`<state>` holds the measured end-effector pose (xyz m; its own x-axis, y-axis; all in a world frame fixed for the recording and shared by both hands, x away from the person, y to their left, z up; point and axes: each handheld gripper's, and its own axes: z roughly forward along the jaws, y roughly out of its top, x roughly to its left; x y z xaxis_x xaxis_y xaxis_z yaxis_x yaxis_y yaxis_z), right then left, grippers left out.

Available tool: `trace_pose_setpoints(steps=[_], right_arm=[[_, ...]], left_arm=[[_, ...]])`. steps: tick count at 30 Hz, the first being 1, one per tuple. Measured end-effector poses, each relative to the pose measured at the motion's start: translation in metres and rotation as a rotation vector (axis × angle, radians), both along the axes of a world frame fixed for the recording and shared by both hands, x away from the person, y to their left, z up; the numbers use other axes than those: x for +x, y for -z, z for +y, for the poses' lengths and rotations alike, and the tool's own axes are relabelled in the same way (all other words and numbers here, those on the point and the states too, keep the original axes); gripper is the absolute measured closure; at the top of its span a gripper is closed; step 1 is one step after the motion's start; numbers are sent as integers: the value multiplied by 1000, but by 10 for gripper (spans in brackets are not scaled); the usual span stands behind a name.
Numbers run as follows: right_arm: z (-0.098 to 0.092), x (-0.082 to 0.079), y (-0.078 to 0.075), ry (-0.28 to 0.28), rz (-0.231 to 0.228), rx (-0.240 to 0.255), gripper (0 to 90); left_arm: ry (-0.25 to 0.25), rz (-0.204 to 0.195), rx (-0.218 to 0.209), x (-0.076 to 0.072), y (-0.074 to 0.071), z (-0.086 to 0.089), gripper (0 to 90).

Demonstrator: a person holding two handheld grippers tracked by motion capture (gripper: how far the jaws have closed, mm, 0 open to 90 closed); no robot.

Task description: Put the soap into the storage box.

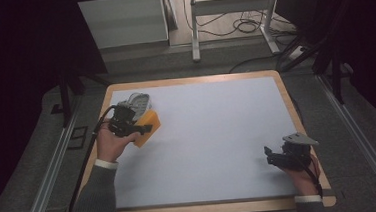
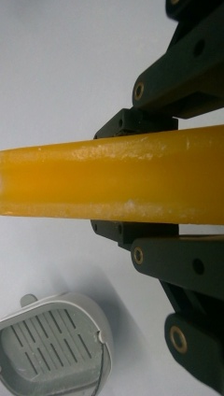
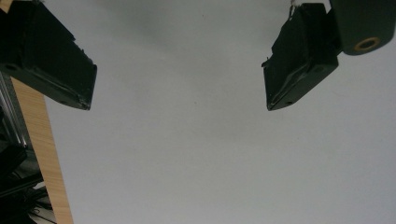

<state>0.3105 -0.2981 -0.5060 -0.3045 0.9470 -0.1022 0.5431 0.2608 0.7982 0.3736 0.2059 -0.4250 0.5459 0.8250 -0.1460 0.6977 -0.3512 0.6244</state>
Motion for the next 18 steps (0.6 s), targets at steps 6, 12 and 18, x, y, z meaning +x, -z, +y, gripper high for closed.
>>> trace_pose_setpoints(steps=[6, 12, 18], right_arm=[[-1, 0, 0, 4, 0, 2, 98], [0, 0, 0, 3, 2, 2, 98], [-1, 0, 1, 7, 2, 0, 98]], left_arm=[[-10, -10, 10, 1, -2, 1, 612], [-15, -9, 12, 5, -4, 3, 611], [-35, -11, 1, 11, -6, 8, 611]])
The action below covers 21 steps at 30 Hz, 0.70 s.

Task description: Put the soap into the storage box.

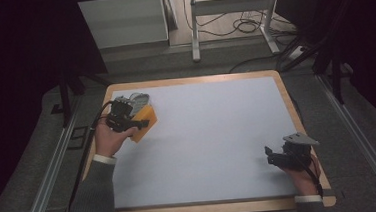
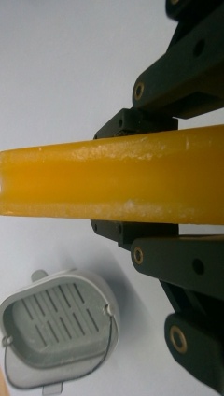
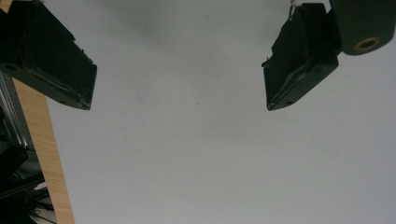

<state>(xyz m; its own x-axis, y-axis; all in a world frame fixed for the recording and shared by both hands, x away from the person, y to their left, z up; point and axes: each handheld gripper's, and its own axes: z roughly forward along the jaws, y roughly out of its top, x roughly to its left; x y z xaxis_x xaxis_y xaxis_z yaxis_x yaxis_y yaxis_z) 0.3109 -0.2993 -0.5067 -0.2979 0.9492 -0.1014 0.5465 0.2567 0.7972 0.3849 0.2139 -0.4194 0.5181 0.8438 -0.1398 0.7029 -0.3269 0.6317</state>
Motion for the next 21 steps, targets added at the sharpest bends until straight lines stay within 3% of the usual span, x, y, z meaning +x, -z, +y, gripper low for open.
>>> trace_pose_setpoints(steps=[21], right_arm=[[-3, -1, -2, 9, -6, 7, 98]], left_arm=[[-56, -2, -22, 20, -4, 13, 612]])
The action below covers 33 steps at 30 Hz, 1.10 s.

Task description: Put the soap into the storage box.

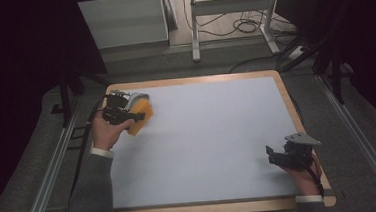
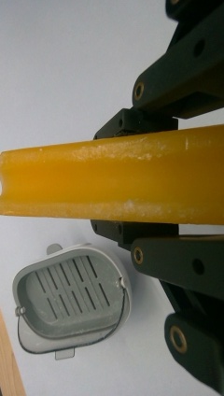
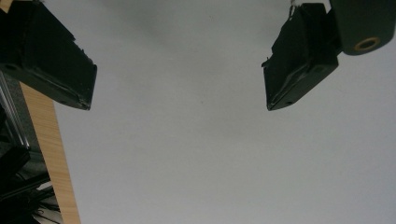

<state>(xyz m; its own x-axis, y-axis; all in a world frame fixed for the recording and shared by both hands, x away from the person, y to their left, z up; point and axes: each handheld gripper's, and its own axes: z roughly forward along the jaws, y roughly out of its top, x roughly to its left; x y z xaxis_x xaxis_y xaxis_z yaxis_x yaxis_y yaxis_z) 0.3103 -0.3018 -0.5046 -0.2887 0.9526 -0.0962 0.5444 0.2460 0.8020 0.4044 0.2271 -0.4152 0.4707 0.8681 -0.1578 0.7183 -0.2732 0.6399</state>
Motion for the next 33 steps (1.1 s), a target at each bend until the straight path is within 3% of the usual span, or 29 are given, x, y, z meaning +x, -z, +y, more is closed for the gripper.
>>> trace_pose_setpoints(steps=[12, 14, 16, 19, 22, 33], right_arm=[[-4, 0, -1, 10, -3, 5, 98], [-3, -1, -1, 7, -3, 4, 98], [-3, -1, -1, 7, -2, 4, 98], [-3, 0, -1, 7, -1, 6, 98], [-4, 0, -1, 10, 0, 7, 98], [-5, 0, 0, 14, 0, 7, 99]], left_arm=[[-59, 18, 11, 20, 3, 13, 611], [-82, -6, 19, 21, 4, 13, 611], [-94, -5, 32, 24, 4, 13, 611], [-95, 2, 7, 29, 5, 15, 611], [-100, 11, 16, 34, 7, 15, 612], [-131, 21, -24, 55, 10, 18, 612]])
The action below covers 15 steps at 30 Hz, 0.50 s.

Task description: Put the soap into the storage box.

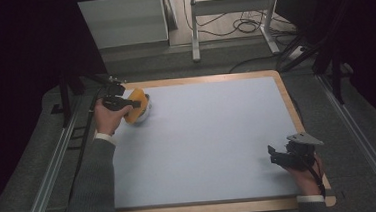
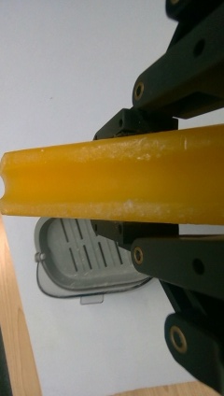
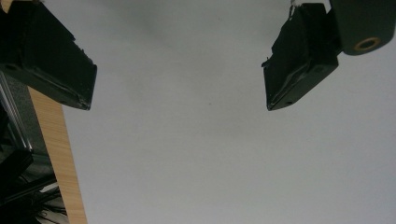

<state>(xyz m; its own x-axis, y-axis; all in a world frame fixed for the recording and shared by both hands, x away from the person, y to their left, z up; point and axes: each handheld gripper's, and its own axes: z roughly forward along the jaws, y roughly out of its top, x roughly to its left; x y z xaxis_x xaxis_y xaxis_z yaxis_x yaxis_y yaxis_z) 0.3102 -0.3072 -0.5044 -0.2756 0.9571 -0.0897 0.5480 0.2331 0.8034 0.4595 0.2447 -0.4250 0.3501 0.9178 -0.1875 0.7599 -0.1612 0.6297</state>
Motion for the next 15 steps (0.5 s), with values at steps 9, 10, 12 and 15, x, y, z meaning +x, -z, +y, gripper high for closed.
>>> trace_pose_setpoints(steps=[9, 10, 12, 15], right_arm=[[0, 0, -1, 2, -2, -2, 98], [-1, 0, -1, 3, -2, 0, 98], [-1, 0, -1, 6, -2, -2, 98], [-2, 1, 1, 10, 1, -7, 98]], left_arm=[[-75, 27, -26, 24, 8, 7, 611], [-81, 28, -21, 26, 9, 7, 611], [-93, 37, -24, 31, 12, 8, 612], [-101, 42, -30, 38, 18, 8, 611]])
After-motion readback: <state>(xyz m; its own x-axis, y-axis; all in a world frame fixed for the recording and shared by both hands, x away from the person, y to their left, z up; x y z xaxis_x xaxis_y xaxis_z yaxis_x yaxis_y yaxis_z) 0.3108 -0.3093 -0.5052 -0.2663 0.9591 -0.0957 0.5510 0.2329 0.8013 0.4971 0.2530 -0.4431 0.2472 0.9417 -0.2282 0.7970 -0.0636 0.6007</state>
